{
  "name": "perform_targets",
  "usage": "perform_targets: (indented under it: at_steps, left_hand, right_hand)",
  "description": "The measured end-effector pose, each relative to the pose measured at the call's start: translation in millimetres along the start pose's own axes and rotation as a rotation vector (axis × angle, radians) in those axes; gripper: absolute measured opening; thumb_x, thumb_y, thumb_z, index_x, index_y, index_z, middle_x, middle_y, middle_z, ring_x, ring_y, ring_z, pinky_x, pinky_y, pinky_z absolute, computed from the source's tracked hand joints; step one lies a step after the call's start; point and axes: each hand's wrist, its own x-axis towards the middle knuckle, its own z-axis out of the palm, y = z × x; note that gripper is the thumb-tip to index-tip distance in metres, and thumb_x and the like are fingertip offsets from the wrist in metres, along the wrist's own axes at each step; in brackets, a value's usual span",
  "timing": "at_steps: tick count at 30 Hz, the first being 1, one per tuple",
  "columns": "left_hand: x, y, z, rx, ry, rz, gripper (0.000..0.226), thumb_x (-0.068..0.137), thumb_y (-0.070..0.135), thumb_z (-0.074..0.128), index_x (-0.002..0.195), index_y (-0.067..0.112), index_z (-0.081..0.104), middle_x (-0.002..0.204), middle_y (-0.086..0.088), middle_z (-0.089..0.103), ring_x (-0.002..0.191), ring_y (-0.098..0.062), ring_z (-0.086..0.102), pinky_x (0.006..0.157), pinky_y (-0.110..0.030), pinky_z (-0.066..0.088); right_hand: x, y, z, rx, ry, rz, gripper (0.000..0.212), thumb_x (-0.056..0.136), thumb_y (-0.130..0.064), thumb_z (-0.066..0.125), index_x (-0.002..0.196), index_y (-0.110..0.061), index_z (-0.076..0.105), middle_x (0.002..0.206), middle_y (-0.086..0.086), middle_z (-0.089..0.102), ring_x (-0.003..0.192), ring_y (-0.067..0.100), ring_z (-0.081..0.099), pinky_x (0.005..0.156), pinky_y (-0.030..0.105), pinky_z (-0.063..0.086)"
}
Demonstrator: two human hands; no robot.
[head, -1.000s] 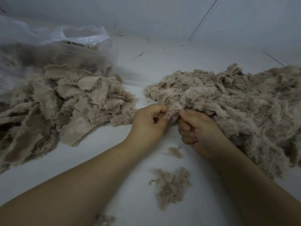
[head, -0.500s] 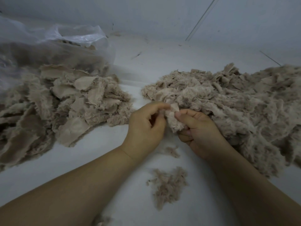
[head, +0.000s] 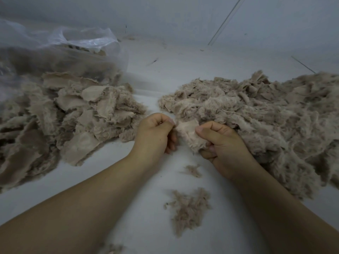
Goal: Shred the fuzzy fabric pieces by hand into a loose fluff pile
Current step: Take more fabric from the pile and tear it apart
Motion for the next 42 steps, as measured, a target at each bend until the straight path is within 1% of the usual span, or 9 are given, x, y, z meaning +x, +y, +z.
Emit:
perform_targets:
  at_steps: [3, 8, 11, 14, 17, 21, 30, 36, 42]
  left_hand:
    - [-2, 0, 5, 0.099, -0.117, 0.006, 0.034, 0.09, 0.035, 0.067, 0.071, 0.009, 0.061, 0.051, -0.008, 0.059, 0.042, -0.025, 0.053, 0.037, -0.023, 0.037]
    - [-2, -2, 2, 0.07, 0.0, -0.009, 0.019, 0.096, 0.009, 0.058, 0.077, 0.009, 0.062, 0.049, -0.004, 0.06, 0.038, -0.016, 0.051, 0.038, -0.022, 0.039]
    - [-3, 3, 1, -0.019, 0.03, -0.048, 0.027, 0.098, 0.02, 0.054, 0.074, 0.011, 0.059, 0.052, -0.007, 0.059, 0.037, -0.019, 0.048, 0.039, -0.024, 0.036]
    - [-9, 11, 2, 0.144, -0.229, -0.104, 0.046, 0.082, 0.056, 0.068, 0.055, 0.019, 0.058, 0.048, -0.011, 0.058, 0.032, -0.019, 0.044, 0.035, -0.018, 0.029]
    - [-12, 13, 3, 0.356, -0.402, -0.099, 0.046, 0.085, 0.035, 0.074, 0.046, 0.017, 0.058, 0.042, -0.006, 0.057, 0.029, -0.012, 0.044, 0.034, -0.015, 0.029]
    - [-6, 13, -4, 0.227, -0.433, -0.186, 0.03, 0.088, 0.006, 0.066, 0.059, 0.005, 0.059, 0.047, -0.009, 0.057, 0.032, -0.014, 0.044, 0.032, -0.017, 0.029]
    - [5, 19, -28, 0.118, -0.835, -0.31, 0.012, 0.077, 0.008, 0.066, 0.076, 0.0, 0.075, 0.054, -0.015, 0.064, 0.035, -0.014, 0.055, 0.034, -0.017, 0.044]
    - [4, 23, -28, 0.445, -1.173, -0.236, 0.011, 0.085, 0.008, 0.067, 0.089, 0.002, 0.076, 0.077, -0.005, 0.074, 0.059, -0.011, 0.065, 0.05, -0.019, 0.05]
    - [1, 17, -17, 0.217, -0.697, -0.3, 0.048, 0.069, 0.046, 0.08, 0.071, 0.004, 0.058, 0.07, -0.024, 0.055, 0.039, -0.025, 0.059, 0.029, -0.017, 0.035]
  right_hand:
    - [-1, 1, 0, -0.063, -0.054, -0.034, 0.017, 0.073, -0.022, 0.068, 0.071, -0.007, 0.059, 0.048, -0.001, 0.048, 0.034, 0.003, 0.028, 0.035, 0.015, 0.025]
    - [-1, 2, 0, -0.04, -0.022, -0.027, 0.013, 0.071, -0.022, 0.069, 0.065, -0.011, 0.063, 0.048, 0.001, 0.044, 0.035, 0.004, 0.026, 0.036, 0.015, 0.023]
    - [0, 2, 0, -0.013, 0.011, -0.022, 0.016, 0.084, -0.015, 0.064, 0.069, -0.01, 0.061, 0.049, 0.0, 0.046, 0.034, 0.003, 0.026, 0.035, 0.015, 0.023]
    - [0, 2, 0, -0.011, 0.038, -0.02, 0.026, 0.093, -0.01, 0.059, 0.067, -0.014, 0.063, 0.048, -0.003, 0.042, 0.034, 0.003, 0.025, 0.034, 0.015, 0.024]
    - [-1, 0, 1, 0.013, 0.023, -0.014, 0.017, 0.089, -0.01, 0.061, 0.071, -0.011, 0.059, 0.051, 0.0, 0.04, 0.035, 0.003, 0.026, 0.034, 0.015, 0.024]
    - [-2, -2, 1, 0.048, 0.01, -0.01, 0.014, 0.078, -0.016, 0.064, 0.074, -0.007, 0.054, 0.052, -0.003, 0.038, 0.035, 0.003, 0.025, 0.033, 0.015, 0.023]
    - [-1, -1, 4, 0.069, 0.073, 0.01, 0.023, 0.097, -0.004, 0.05, 0.074, -0.007, 0.051, 0.049, -0.003, 0.038, 0.033, 0.003, 0.025, 0.033, 0.014, 0.022]
    - [-2, -3, 6, 0.142, 0.096, 0.025, 0.03, 0.098, -0.004, 0.048, 0.069, -0.01, 0.05, 0.05, -0.002, 0.037, 0.032, 0.003, 0.023, 0.032, 0.014, 0.021]
    - [-3, -3, 5, 0.104, 0.081, 0.008, 0.041, 0.097, -0.006, 0.05, 0.058, -0.016, 0.056, 0.049, -0.003, 0.036, 0.033, 0.003, 0.025, 0.032, 0.015, 0.022]
